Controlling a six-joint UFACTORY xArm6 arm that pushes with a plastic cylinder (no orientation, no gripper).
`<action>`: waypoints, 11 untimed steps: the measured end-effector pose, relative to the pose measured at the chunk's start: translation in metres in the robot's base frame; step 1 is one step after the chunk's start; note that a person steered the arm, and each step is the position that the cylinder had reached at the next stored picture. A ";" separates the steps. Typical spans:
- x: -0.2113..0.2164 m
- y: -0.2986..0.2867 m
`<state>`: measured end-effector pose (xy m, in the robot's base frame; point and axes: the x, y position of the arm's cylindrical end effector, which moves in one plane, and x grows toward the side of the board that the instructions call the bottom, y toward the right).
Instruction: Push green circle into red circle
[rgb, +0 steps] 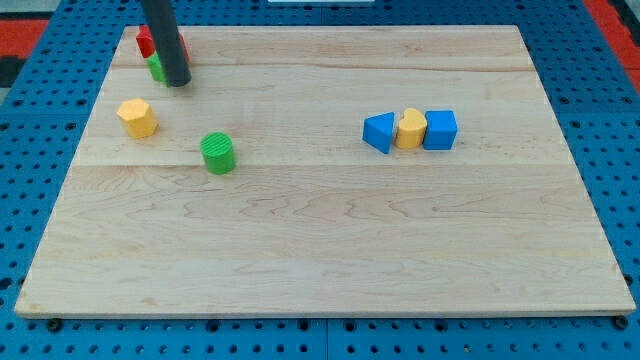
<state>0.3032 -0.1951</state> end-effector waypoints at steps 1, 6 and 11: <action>0.007 -0.013; 0.151 0.075; 0.156 -0.022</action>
<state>0.4589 -0.2173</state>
